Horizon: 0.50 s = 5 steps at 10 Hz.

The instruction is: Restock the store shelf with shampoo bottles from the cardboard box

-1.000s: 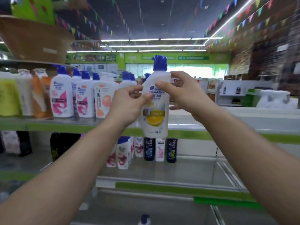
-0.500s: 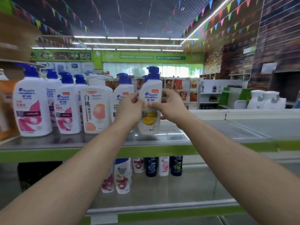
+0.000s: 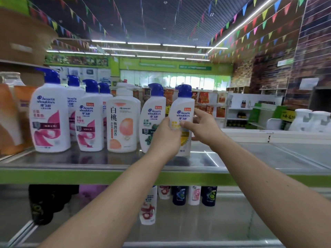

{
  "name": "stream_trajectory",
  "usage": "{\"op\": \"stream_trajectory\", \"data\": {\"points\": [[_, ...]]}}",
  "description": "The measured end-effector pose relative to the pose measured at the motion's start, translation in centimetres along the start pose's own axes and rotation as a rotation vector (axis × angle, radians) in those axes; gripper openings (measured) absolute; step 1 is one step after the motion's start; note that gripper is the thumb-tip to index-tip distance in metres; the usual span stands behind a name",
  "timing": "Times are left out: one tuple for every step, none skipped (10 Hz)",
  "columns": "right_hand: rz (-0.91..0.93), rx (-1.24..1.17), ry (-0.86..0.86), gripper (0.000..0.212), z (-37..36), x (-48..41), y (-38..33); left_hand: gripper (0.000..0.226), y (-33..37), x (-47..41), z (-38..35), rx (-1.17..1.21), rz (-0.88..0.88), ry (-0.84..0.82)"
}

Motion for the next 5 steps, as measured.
{"op": "stream_trajectory", "data": {"points": [[0.007,0.017,0.006,0.035,0.0,-0.3,0.2,0.028,-0.2,0.4,-0.5,-0.037,0.001,0.001],[-0.002,0.029,-0.013,0.034,0.2,-0.6,0.5,0.033,-0.3,0.3,-0.8,-0.05,0.003,-0.006],[0.002,0.025,-0.014,0.035,0.4,-0.4,0.4,0.042,0.2,0.5,-1.1,-0.052,0.001,-0.007],[0.005,0.017,-0.014,0.036,0.5,-0.6,0.7,0.046,0.1,0.3,-1.4,-0.035,0.012,0.008],[0.004,-0.018,-0.036,0.04,0.0,0.0,0.5,0.047,0.4,0.9,-1.5,-0.051,0.011,0.022]]}}
Point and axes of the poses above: each hand's wrist, its own x-axis away from the middle knuckle, its own z-axis out of the back of the hand, y = z × x, the point moved 7 cm from there along -x, towards the middle knuckle, and after that the axes turned 5 degrees about -y, right-handed, at the moved point
